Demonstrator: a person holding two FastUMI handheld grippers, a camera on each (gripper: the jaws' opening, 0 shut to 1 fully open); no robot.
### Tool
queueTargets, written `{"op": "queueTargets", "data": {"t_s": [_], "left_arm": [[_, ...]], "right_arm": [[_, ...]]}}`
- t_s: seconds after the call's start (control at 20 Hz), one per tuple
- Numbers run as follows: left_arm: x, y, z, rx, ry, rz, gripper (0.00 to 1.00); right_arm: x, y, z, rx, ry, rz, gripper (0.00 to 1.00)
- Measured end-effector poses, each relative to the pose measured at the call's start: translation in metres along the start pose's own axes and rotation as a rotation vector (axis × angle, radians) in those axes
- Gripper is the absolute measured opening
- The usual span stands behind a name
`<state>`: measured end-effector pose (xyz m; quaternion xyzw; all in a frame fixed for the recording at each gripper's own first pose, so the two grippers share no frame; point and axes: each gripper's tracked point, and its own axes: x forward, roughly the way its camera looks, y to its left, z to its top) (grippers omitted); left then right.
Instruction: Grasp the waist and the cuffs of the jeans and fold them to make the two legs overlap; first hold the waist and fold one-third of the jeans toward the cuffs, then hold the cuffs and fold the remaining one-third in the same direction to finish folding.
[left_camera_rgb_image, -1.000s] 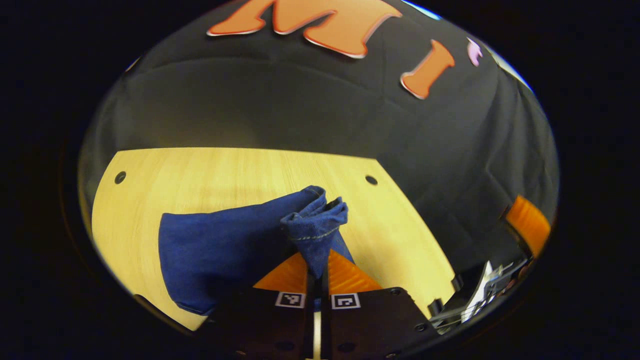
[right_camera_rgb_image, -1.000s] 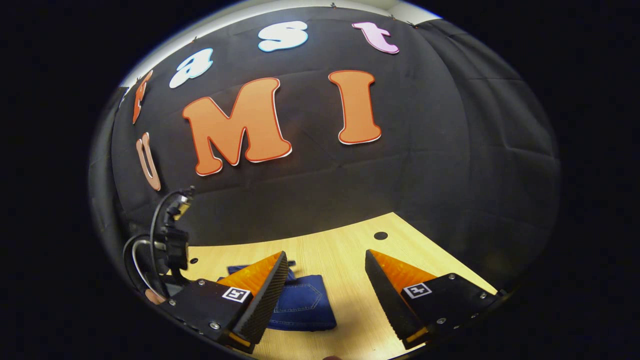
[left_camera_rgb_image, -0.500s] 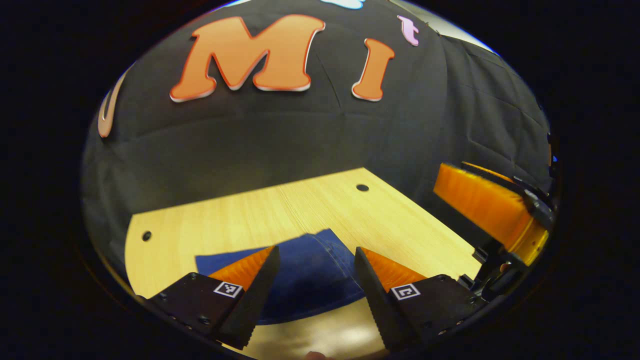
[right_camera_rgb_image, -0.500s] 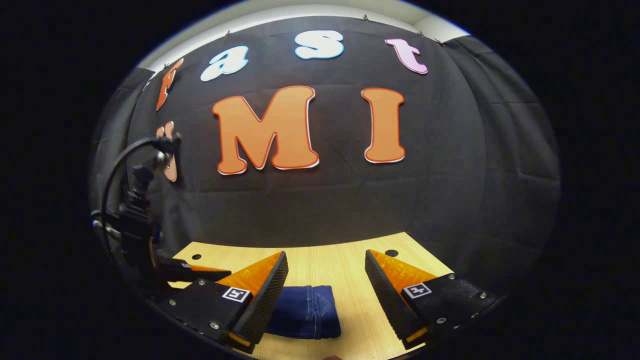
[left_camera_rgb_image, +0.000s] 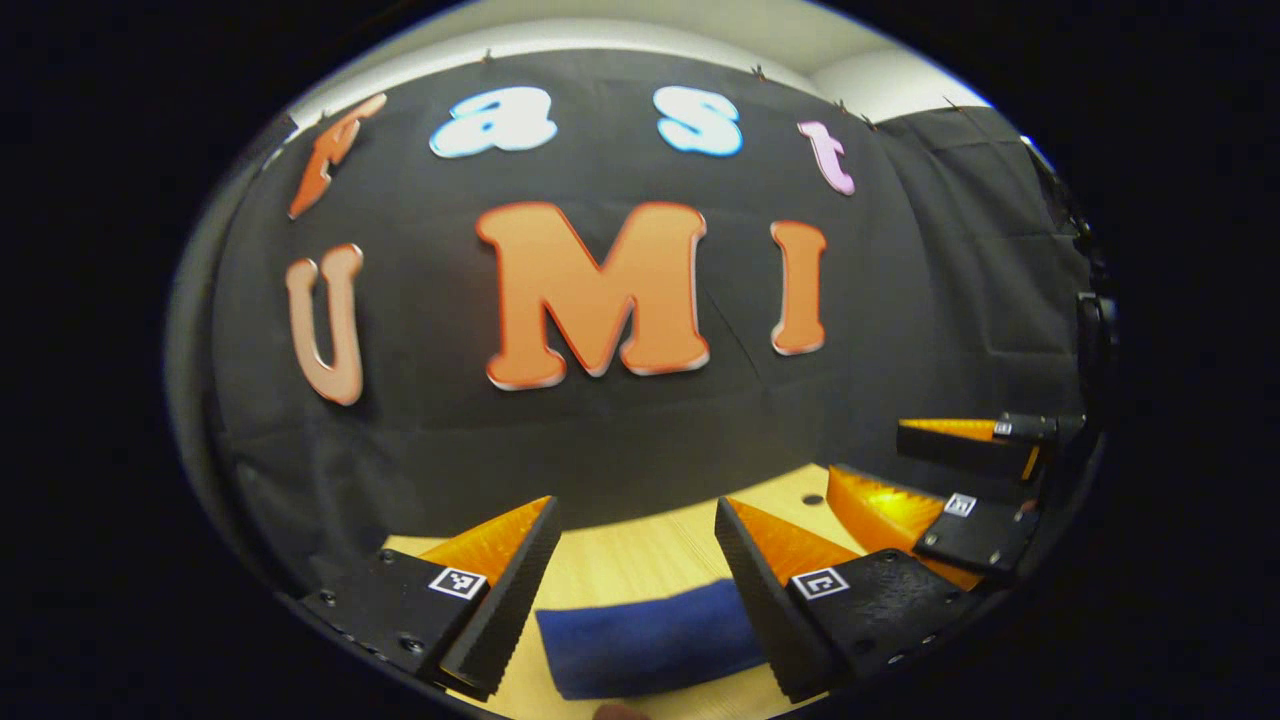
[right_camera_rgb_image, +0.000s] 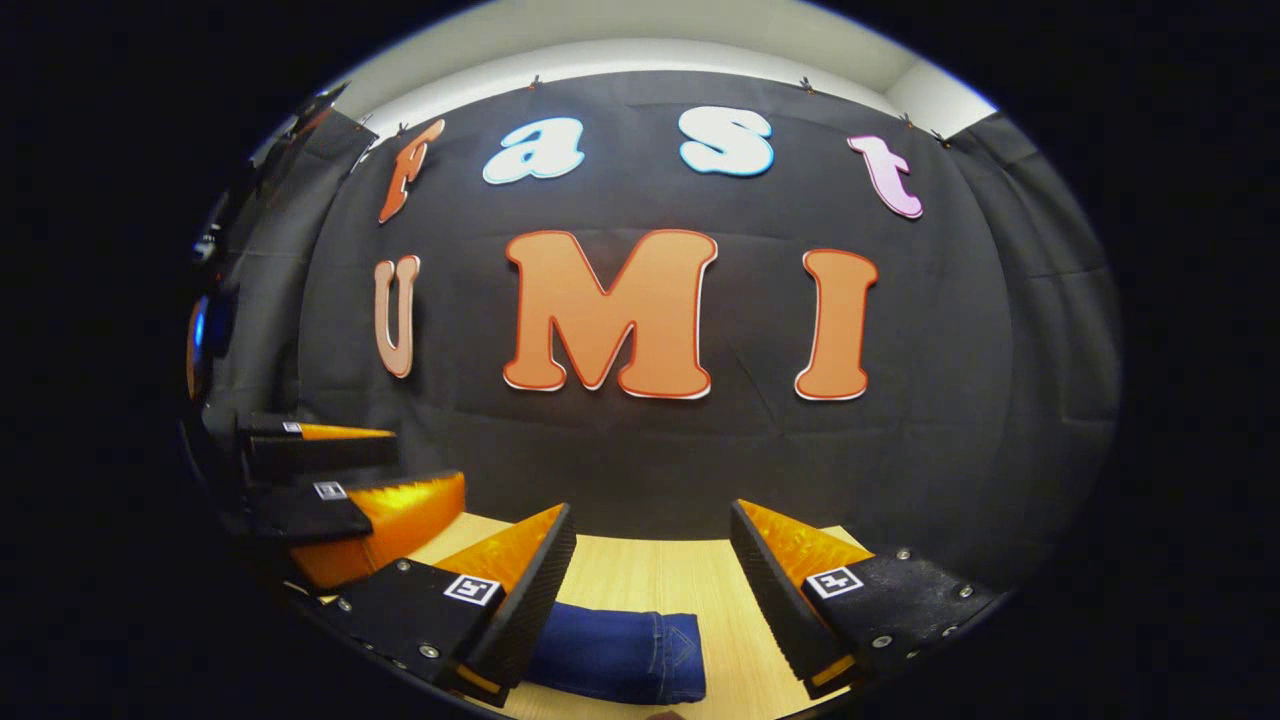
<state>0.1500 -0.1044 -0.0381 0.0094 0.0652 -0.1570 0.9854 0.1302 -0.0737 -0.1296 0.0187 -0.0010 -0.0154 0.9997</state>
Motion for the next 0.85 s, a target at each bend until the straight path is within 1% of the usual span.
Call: {"op": "queueTargets", "data": {"t_s": [0.05, 0.1, 0.15, 0.3, 0.35, 0.4, 0.45, 0.5, 0.55, 0.6, 0.7, 0.75, 0.8, 0.85], "left_arm": [[-0.007, 0.015, 0.017, 0.0, -0.044, 0.038, 0.94], [-0.014, 0.024, 0.029, -0.003, -0.074, 0.07, 0.95], [-0.024, 0.035, 0.039, -0.009, -0.1, 0.1, 0.93], [-0.043, 0.049, 0.053, -0.029, -0.141, 0.168, 0.94], [-0.045, 0.052, 0.057, -0.035, -0.154, 0.178, 0.94], [-0.051, 0.056, 0.061, -0.033, -0.164, 0.197, 0.94], [-0.059, 0.063, 0.064, -0.019, -0.173, 0.219, 0.93], [-0.064, 0.068, 0.067, 0.003, -0.179, 0.237, 0.93], [-0.065, 0.065, 0.075, 0.012, -0.193, 0.227, 0.94], [-0.065, 0.065, 0.082, 0.01, -0.202, 0.24, 0.94], [-0.067, 0.06, 0.093, -0.005, -0.225, 0.226, 0.94], [-0.064, 0.058, 0.091, -0.009, -0.222, 0.223, 0.94], [-0.065, 0.056, 0.087, -0.011, -0.216, 0.222, 0.94], [-0.064, 0.057, 0.085, -0.019, -0.217, 0.227, 0.94]], "right_arm": [[0.001, 0.004, 0.004, -0.003, -0.012, 0.008, 0.96], [0.001, 0.008, 0.006, -0.01, -0.02, 0.017, 0.95], [0.002, 0.012, 0.01, -0.015, -0.03, 0.022, 0.95], [0.0, 0.024, 0.015, -0.032, -0.055, 0.048, 0.95], [0.0, 0.026, 0.017, -0.045, -0.062, 0.055, 1.0], [0.0, 0.028, 0.021, -0.052, -0.063, 0.059, 0.95], [-0.001, 0.033, 0.027, -0.048, -0.057, 0.07, 0.95], [-0.001, 0.035, 0.038, -0.04, -0.063, 0.076, 1.0], [0.001, 0.034, 0.05, -0.026, -0.074, 0.08, 0.95], [0.001, 0.032, 0.062, -0.014, -0.094, 0.073, 0.95], [0.002, 0.034, 0.073, 0.009, -0.127, 0.072, 0.95], [0.003, 0.034, 0.07, 0.006, -0.126, 0.064, 0.95], [0.001, 0.036, 0.065, -0.003, -0.121, 0.067, 1.0], [0.001, 0.036, 0.06, -0.014, -0.11, 0.067, 0.95]]}}
